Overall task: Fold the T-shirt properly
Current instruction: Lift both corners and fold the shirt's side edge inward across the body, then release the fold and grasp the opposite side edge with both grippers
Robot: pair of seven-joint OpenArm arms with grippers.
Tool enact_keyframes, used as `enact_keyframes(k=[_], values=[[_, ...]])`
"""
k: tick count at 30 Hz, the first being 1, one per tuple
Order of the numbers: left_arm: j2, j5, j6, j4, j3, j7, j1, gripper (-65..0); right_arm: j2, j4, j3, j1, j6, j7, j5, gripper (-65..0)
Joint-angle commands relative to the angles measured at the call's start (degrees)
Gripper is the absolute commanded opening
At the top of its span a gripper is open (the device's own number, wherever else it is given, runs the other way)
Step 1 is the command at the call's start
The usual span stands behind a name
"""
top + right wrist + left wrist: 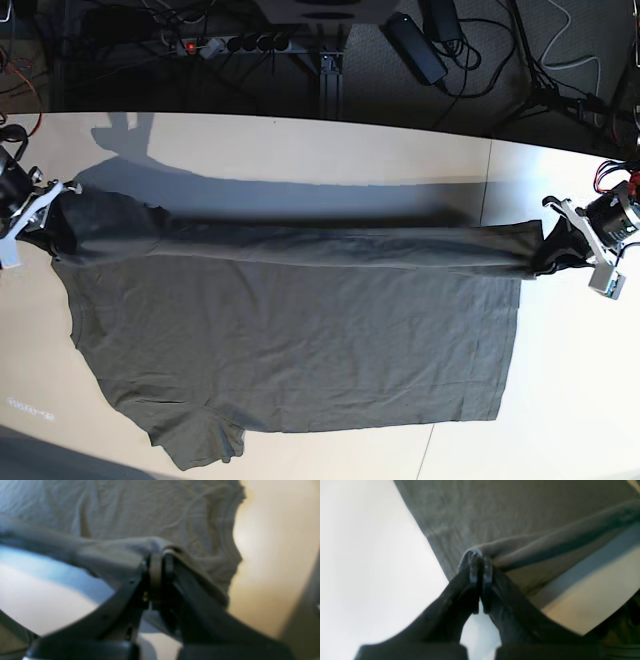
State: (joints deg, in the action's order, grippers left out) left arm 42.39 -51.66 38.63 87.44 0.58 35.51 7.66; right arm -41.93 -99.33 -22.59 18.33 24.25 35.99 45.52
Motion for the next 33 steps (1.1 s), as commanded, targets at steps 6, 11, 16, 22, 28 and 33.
enact_keyframes(k=[6, 11, 16, 22, 28, 33], values=[[1.1, 4.8, 1.4, -5.8, -5.6, -4.7, -8.0, -65.0, -1.2, 7.9, 9.2, -11.6, 2.8, -1.5, -3.9, -65.0], [1.1, 4.7, 1.4, -11.1, -6.6, -4.7, -11.4, -65.0, -1.2, 14.4, 15.2, -18.9, 3.0, -1.5, -5.7, -65.0], [1.2, 4.8, 1.4, -12.5, -7.7, -4.6, -13.3, -65.0, -1.2, 20.3, 21.1, -27.1, 3.0, -1.5, -7.3, -65.0], [1.1, 4.8, 1.4, -12.5, -7.8, -4.7, -13.4, -45.0, -0.9, 26.6, 28.6, -33.6, 3.0, -1.9, -9.3, -65.0], [1.1, 4.8, 1.4, -12.5, -7.7, -5.3, -15.3, -37.6, 0.7, 28.3, 30.4, -36.7, 2.6, -3.6, -10.8, -20.4], [1.1, 4.9, 1.0, -12.4, -7.7, -5.2, -19.1, -37.8, 2.1, 28.0, 29.3, -39.1, 2.6, -3.5, -10.6, -20.7]])
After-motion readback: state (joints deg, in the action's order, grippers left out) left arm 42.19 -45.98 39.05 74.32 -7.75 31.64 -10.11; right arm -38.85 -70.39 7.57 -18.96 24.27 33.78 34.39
